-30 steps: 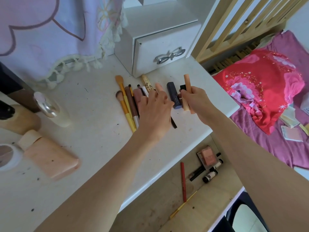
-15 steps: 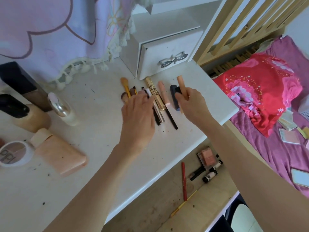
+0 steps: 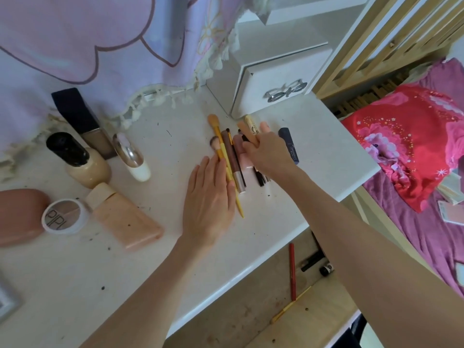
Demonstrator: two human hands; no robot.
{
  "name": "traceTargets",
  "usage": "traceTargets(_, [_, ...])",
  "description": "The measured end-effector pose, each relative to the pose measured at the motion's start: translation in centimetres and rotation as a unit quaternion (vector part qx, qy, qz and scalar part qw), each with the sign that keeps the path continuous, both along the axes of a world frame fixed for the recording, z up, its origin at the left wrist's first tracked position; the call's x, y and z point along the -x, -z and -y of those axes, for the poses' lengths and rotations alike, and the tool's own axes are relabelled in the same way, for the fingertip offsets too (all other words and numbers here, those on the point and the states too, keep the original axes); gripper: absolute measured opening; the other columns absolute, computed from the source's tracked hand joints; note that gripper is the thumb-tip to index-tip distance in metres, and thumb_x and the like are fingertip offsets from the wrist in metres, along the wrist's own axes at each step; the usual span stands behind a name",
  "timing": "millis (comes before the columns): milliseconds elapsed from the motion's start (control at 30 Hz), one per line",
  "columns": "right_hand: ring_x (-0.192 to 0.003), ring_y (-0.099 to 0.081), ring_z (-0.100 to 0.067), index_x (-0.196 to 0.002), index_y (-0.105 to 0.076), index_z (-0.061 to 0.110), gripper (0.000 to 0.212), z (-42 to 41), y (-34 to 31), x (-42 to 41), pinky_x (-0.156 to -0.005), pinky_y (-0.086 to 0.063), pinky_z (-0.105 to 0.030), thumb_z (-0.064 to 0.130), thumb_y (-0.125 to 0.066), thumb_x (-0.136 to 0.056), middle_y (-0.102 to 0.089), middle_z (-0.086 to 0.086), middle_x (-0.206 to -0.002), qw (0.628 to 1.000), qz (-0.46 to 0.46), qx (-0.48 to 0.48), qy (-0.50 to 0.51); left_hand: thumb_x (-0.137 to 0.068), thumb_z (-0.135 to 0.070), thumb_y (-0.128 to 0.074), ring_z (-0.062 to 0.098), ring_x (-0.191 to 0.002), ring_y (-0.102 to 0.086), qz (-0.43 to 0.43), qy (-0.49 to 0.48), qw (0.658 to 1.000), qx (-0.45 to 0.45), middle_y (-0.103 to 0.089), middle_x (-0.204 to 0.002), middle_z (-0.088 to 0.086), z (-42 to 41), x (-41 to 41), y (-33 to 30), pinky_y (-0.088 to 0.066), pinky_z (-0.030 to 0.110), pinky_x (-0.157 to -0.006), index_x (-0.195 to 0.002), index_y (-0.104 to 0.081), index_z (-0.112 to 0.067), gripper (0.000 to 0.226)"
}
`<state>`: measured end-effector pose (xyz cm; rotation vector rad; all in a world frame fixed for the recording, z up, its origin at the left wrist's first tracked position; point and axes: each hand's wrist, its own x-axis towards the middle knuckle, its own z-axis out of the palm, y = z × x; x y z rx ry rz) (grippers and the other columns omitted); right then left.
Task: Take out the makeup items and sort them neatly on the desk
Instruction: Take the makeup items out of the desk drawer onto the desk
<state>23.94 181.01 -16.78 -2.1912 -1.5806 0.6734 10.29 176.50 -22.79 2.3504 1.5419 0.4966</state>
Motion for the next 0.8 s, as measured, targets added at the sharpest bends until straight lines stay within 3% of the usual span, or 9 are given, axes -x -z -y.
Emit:
traceTargets(67, [-0.085,-0.050,-0.026,-0.099,-0.060,-0.001,0.028,-0.4,0.3,-0.4,-0.072,-0.036,-0.029,0.021,-0.043,-0.096,-0.048,-0.017,-0.107,1.000,0.028,0.001,0.011,-0.094,-0.029,-0.028,0.029,-0.135,-0.033,0.000,-0.002,1.000,0.004,-0.041,-0.142,0.016,-0.1,0.0,-0.2,-0.021,0.040,-0.115,-0.138,-0.036,-0.003,0.053])
traceTargets(133, [-0.079,-0.050,-0.026,-0.095,-0.057,0.005,0.020,-0.4,0.3,-0.7,-0.068,-0.037,-0.029,0.022,-0.045,-0.095,-0.049,-0.014,-0.095,0.999,0.039,-0.007,0.029,-0.093,-0.031,-0.027,0.029,-0.135,-0.033,-0.004,-0.003,1.000,0.006,-0.042,-0.141,0.016,-0.2,-0.1,-0.4,-0.021,0.040,-0.115,-0.138,-0.037,-0.003,0.054])
traceTargets(233, [-0.079,-0.052,-0.024,-0.096,-0.058,0.004,0.017,-0.3,0.1,-1.6,-0.060,-0.030,-0.019,0.017,-0.049,-0.093,-0.052,-0.010,-0.085,0.994,0.078,-0.013,0.070,-0.092,-0.033,-0.025,0.029,-0.135,-0.032,-0.012,-0.003,1.000,0.010,-0.041,-0.142,0.015,-0.2,-0.1,-0.4,-0.021,0.040,-0.114,-0.138,-0.037,-0.004,0.055])
traceTargets(367, [-0.101,-0.057,-0.024,-0.118,-0.056,0.004,0.030,-0.4,0.1,-2.1,-0.079,-0.038,-0.022,0.023,-0.046,-0.096,-0.059,-0.015,-0.113,0.989,0.123,0.023,0.078,-0.093,-0.035,-0.024,0.029,-0.135,-0.031,-0.017,0.001,1.000,0.013,-0.040,-0.143,0.015,-0.2,-0.1,-0.6,-0.020,0.040,-0.114,-0.140,-0.035,-0.005,0.057])
traceTargets(500, [-0.094,-0.056,-0.022,-0.114,-0.058,0.005,0.031,-0.2,0.5,-2.2,-0.073,-0.037,-0.022,0.027,-0.046,-0.096,-0.060,-0.013,-0.111,0.990,0.108,0.004,0.086,-0.094,-0.036,-0.026,0.029,-0.136,-0.030,-0.017,0.002,1.000,0.016,-0.038,-0.145,0.014,-0.2,-0.1,-0.4,-0.017,0.040,-0.115,-0.141,-0.033,-0.005,0.057])
traceTargets(633, [-0.096,-0.059,-0.023,-0.112,-0.063,0.009,0.027,0.8,0.3,-2.5,-0.084,-0.049,-0.033,0.025,-0.048,-0.095,-0.061,-0.011,-0.108,0.992,0.075,-0.023,0.094,-0.095,-0.031,-0.037,0.030,-0.135,-0.032,0.008,-0.009,1.000,0.024,-0.041,-0.143,0.016,-0.3,-0.2,-0.5,-0.021,0.041,-0.114,-0.138,-0.038,-0.002,0.052])
traceTargets(800, [-0.096,-0.057,-0.019,-0.116,-0.064,0.011,0.028,3.2,0.2,-3.2,-0.083,-0.045,-0.023,0.011,-0.046,-0.094,-0.061,-0.008,-0.111,0.989,0.027,-0.089,0.116,-0.094,-0.029,-0.040,0.029,-0.135,-0.034,0.014,-0.009,1.000,0.017,-0.043,-0.142,0.015,-0.3,-0.1,-0.4,-0.023,0.041,-0.113,-0.137,-0.040,-0.002,0.050])
